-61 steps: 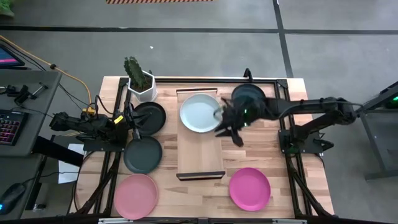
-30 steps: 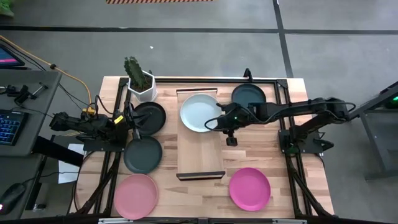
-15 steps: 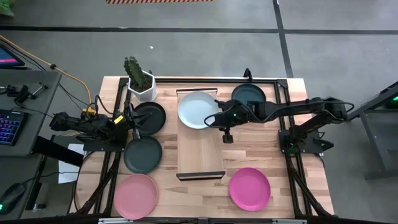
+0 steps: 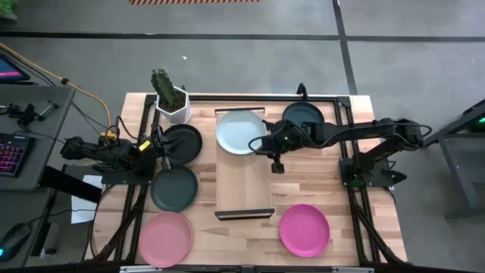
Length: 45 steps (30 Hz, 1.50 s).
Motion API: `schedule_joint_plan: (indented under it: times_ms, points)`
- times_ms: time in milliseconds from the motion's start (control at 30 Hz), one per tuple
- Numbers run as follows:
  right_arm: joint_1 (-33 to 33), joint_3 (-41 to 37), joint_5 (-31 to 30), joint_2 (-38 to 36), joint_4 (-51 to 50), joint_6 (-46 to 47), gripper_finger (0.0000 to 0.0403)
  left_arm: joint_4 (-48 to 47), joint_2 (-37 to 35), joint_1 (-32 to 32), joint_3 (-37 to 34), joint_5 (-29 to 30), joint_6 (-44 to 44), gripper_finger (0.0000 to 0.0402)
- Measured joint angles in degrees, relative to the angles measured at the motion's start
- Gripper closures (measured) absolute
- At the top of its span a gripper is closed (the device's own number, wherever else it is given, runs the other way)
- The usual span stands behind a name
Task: Place and stack plates onto a shelf
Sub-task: Put the top black plate on the shelf
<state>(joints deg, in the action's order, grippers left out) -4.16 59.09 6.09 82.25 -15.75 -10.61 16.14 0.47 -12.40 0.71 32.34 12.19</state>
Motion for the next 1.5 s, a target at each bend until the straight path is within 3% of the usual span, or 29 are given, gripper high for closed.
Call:
schedule_joint_plan:
  times_ms: [200, 367, 633, 733, 867, 967, 1100, 1200, 1400, 1500]
  points:
    - [2.54, 0.00, -1.60, -3.35, -4.80, 0.05, 0.0403, -0.02, 0.00, 0.00, 0.00, 0.00, 0.00, 0.0402]
    - [3.04, 0.06, -10.51, -6.27, -2.52, 0.25, 0.0403, 0.50, 0.00, -0.01, 0.02, 0.00, 0.00, 0.0401]
    - [-2.85, 0.09, -20.54, -5.67, 1.23, 6.12, 0.0403, 0.46, 0.00, 0.00, 0.00, 0.02, 0.26, 0.0401]
    - [-4.56, 0.09, -20.69, -6.10, 1.09, 6.72, 0.0403, 2.72, 0.02, 0.00, -0.02, 0.82, 7.06, 0.0401]
    - [-4.85, 0.09, -20.59, -7.42, 0.93, 6.67, 0.0403, 10.73, 0.00, -0.04, -0.02, 6.17, 15.54, 0.0401]
    - [-4.84, 0.09, -20.54, -8.84, -1.55, 6.49, 0.0403, 12.06, 0.00, 0.00, -0.02, 7.25, 10.36, 0.0402]
    - [-4.81, 0.09, -20.80, -9.91, -7.03, 6.23, 0.0403, 11.71, 1.14, 0.00, -0.02, 2.86, 5.78, 0.0401]
    - [-4.81, 0.09, -22.66, -10.71, -8.49, 7.16, 0.0403, 8.89, 4.52, -0.04, 1.60, 4.48, 1.56, 0.0402]
    - [-5.03, 0.09, -27.22, -12.72, -8.42, 6.08, 0.0403, -10.62, 16.12, -0.02, 12.55, 9.90, -12.75, 0.0402]
    - [-6.01, 0.09, -29.19, -13.53, -9.22, 6.07, 0.0403, -23.20, 21.83, 0.00, 19.23, 9.22, -20.69, 0.0402]
